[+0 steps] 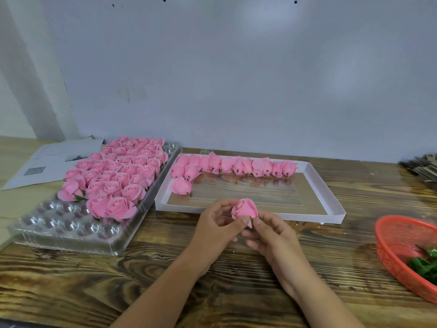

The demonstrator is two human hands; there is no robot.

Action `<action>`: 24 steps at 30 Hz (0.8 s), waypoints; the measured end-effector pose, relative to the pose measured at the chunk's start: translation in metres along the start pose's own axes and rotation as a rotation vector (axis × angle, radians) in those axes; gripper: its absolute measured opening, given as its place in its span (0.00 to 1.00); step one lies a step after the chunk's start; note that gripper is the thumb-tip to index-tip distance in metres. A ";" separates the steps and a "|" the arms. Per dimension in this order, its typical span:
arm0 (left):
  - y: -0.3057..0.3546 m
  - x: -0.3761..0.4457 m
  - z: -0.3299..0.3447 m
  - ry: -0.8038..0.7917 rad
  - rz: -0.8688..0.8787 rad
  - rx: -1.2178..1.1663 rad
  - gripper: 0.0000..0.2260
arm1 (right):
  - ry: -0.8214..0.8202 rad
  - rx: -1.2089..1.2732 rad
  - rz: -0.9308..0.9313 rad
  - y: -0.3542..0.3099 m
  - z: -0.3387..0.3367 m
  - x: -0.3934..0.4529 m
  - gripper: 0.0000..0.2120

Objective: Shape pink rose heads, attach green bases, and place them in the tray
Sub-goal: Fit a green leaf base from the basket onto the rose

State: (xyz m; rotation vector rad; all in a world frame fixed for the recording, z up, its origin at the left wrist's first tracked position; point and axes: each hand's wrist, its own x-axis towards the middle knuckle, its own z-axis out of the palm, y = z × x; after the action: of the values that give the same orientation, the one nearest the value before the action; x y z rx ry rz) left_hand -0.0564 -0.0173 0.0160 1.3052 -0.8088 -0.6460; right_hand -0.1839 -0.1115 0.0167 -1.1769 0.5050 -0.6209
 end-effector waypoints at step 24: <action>0.000 -0.006 0.001 -0.232 0.081 0.183 0.17 | -0.312 -0.730 -0.337 0.016 0.007 -0.009 0.14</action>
State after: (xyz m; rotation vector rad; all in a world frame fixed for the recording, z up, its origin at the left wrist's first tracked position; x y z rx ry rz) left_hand -0.0605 -0.0131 0.0153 1.3698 -1.1267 -0.6789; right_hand -0.1829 -0.0969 0.0044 -2.0431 0.2640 -0.5328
